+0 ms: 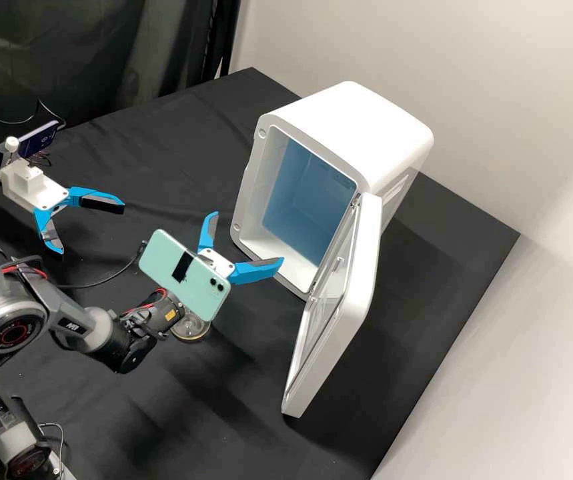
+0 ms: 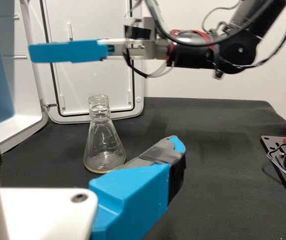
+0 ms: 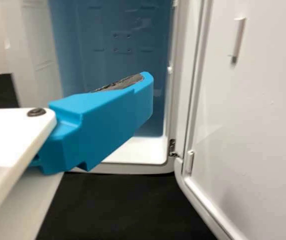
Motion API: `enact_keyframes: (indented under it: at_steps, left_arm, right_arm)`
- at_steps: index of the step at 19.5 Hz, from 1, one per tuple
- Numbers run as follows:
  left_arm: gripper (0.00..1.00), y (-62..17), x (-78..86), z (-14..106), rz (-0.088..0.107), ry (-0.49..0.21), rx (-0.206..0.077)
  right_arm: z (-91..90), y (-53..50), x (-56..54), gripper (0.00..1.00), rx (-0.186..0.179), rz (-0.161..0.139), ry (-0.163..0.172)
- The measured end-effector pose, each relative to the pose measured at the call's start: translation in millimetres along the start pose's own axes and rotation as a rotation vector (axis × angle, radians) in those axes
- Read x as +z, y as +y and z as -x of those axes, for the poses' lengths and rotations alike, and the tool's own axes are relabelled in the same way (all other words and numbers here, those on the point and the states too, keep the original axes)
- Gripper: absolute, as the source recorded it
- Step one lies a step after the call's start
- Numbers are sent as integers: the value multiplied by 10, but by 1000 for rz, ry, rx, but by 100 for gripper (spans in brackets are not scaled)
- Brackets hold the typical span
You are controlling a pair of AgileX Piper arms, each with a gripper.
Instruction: Place the flask in the incubator
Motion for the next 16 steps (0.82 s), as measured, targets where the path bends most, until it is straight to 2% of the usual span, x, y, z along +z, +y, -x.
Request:
enact_keyframes:
  at_steps: [5,8,11,16]
  left_arm:
    - [100,-6,0,6,1,1,-3]
    - [100,-14,1,14,2,1,-6]
    - [100,-13,-4,15,2,4,-6]
    - [100,-11,-16,18,-1,4,-6]
  right_arm:
    - [257,-33,-38,100,-36,30,22]
    - [386,-95,-48,100,-82,51,42]
    - [482,-141,-17,100,-117,63,35]
    - [599,-191,15,100,-154,76,26]
